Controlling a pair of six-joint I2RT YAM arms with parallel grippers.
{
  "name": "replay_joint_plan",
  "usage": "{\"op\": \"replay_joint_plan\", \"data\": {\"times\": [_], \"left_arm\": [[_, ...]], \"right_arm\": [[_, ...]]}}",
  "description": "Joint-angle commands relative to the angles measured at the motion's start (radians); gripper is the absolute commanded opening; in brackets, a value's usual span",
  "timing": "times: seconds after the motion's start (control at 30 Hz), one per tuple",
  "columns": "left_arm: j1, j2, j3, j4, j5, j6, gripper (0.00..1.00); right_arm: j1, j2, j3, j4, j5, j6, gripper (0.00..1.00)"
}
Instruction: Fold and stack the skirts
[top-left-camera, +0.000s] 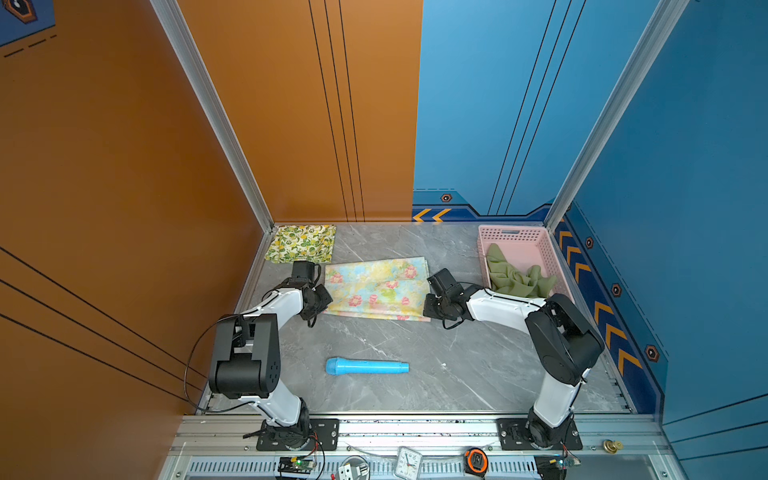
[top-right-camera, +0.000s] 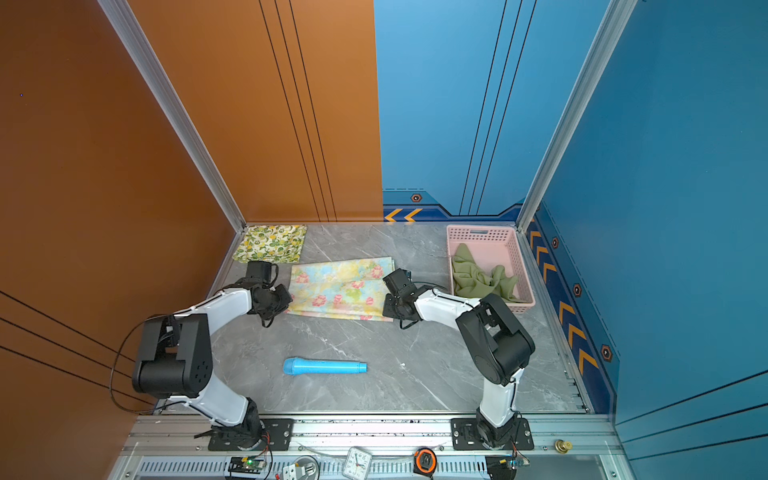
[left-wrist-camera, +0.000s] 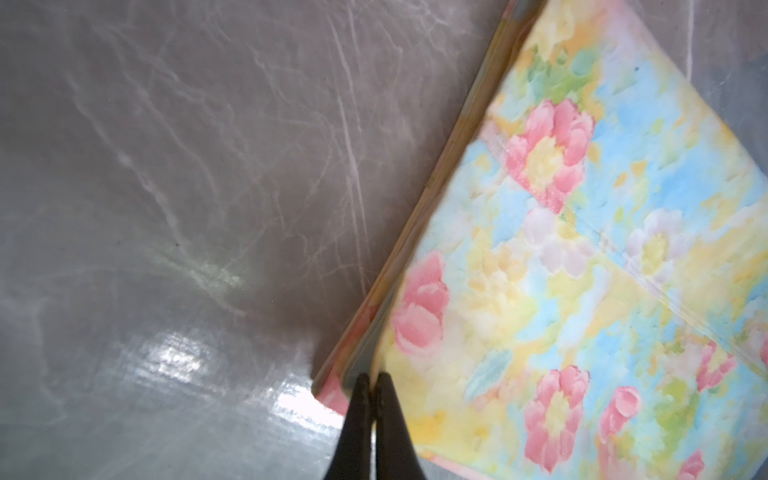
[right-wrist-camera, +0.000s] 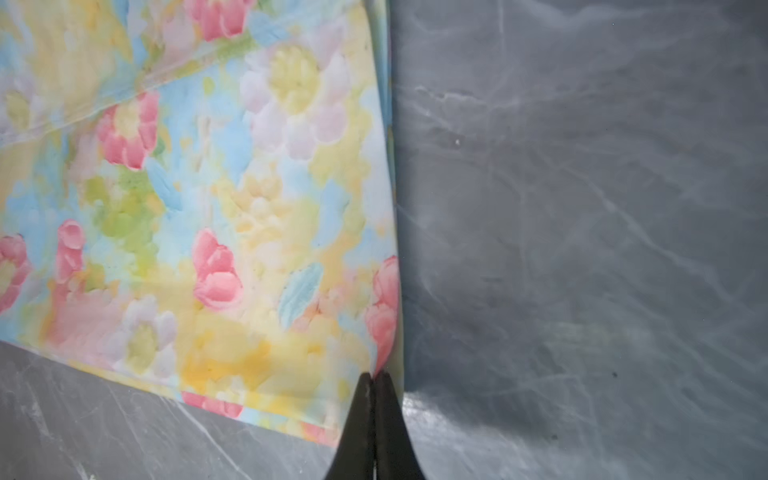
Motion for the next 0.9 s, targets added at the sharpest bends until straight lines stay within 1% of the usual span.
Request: {"op": "replay_joint_plan", "data": {"times": [0.0, 0.13, 0.27, 0.57, 0.73, 0.87], "left_arm": [[0.007, 0.024, -0.012, -0.008, -0.019, -0.009, 0.00], [0.008, 0.020, -0.008, -0.007, -0.017, -0.012, 0.00], [0.008, 0.005, 0.005, -0.007, -0.009, -0.011, 0.00], [0.010, -0.055, 0.076, -0.073, -0.014, -0.001, 0.00], [0.010, -0.089, 0.069, -0.080, -0.011, 0.001, 0.00], [0.012, -0.089, 0.046, -0.080, -0.010, 0.000, 0.00]], "right_arm": [[0.008, 0.009, -0.010, -0.011, 0.030, 0.017, 0.00], [0.008, 0.009, -0.014, -0.016, 0.024, 0.013, 0.00], [0.009, -0.022, 0.002, -0.025, 0.026, 0.008, 0.00], [0.008, -0.117, 0.074, -0.124, 0.062, -0.025, 0.00], [0.012, -0.149, 0.072, -0.139, 0.069, -0.022, 0.00], [0.024, -0.158, 0.056, -0.140, 0.073, -0.009, 0.00]]}}
